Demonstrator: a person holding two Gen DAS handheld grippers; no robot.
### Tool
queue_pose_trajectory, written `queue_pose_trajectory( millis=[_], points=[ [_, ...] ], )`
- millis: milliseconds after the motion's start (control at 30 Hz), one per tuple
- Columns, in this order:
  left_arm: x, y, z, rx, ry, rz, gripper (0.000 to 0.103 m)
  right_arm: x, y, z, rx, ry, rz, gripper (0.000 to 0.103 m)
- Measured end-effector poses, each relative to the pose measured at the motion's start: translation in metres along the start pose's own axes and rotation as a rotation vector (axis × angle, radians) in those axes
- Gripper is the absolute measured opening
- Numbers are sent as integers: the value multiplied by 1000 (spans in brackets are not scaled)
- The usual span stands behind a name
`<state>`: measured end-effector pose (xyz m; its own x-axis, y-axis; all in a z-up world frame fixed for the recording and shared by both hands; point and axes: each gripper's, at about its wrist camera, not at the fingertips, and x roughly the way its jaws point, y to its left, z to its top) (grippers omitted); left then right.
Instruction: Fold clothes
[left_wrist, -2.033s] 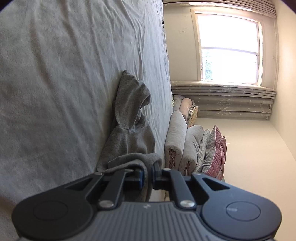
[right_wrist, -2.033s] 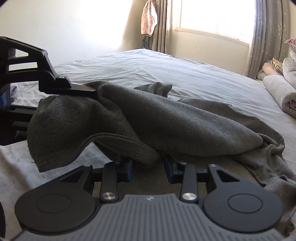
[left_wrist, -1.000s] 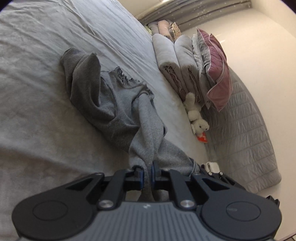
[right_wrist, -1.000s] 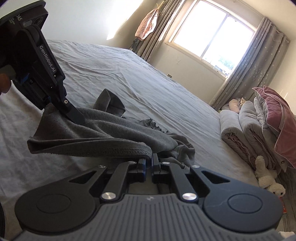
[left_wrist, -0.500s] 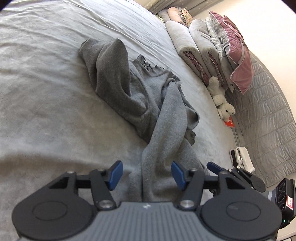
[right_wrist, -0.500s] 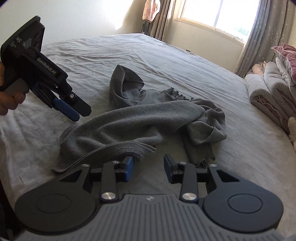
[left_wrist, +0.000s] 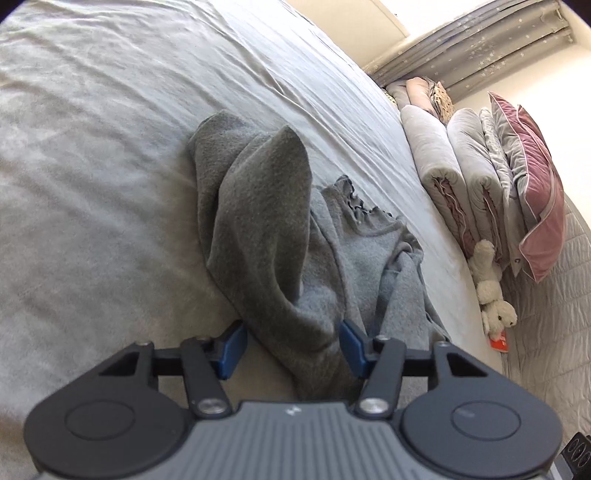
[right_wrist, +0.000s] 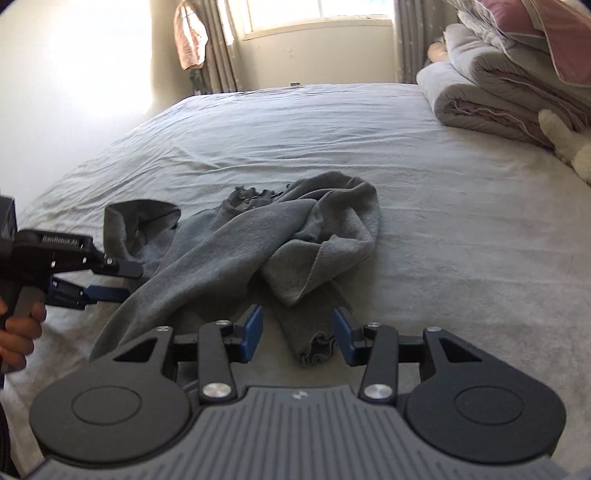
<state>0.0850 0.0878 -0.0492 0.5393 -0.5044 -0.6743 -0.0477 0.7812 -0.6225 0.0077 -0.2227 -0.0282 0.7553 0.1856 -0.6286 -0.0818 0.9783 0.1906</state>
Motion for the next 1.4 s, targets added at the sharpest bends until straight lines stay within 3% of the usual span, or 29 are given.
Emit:
queue_pose_trajectory(
  millis=[67,167,333,367,400,433,500,700,767,867,1033,1100,1133,1167,1200,1400],
  points=[
    [3,-5,2,30,-24,55,27,12,-10,1,70,-11,9,46],
    [4,-7,5,42,-45,83,18,26,-23,-4,184,-32,42,46],
    [1,-11,12,83,-82,118,14,48,-33,-7,307,-50,61,46],
    [0,-11,15,89,-93,126,14,50,-33,-6,306,-54,61,42],
    [-1,-11,18,95,-105,133,14,50,-33,-4,292,-55,52,28],
    [-3,-12,21,100,-117,140,14,50,-34,-3,276,-55,40,20],
    [-5,-11,28,104,-142,151,14,46,-37,2,251,-73,-16,10],
    [-16,0,54,47,-228,173,13,22,-74,19,250,-157,-200,7],
    [-22,2,59,38,-278,195,6,14,-90,22,264,-178,-254,7],
    [-31,9,65,22,-347,225,6,9,-110,24,282,-191,-322,7],
    [-33,15,69,21,-351,241,6,9,-120,22,282,-155,-319,10],
    [-32,12,67,30,-321,229,9,7,-114,24,281,-143,-306,20],
    [-32,10,65,37,-305,221,18,5,-111,25,279,-147,-300,24],
    [-33,8,63,44,-288,210,31,2,-108,26,278,-155,-293,38],
    [-33,6,60,50,-272,202,37,-2,-105,27,277,-162,-286,46],
    [-30,4,41,74,-188,187,40,6,-81,23,277,-115,-137,46]
  ],
)
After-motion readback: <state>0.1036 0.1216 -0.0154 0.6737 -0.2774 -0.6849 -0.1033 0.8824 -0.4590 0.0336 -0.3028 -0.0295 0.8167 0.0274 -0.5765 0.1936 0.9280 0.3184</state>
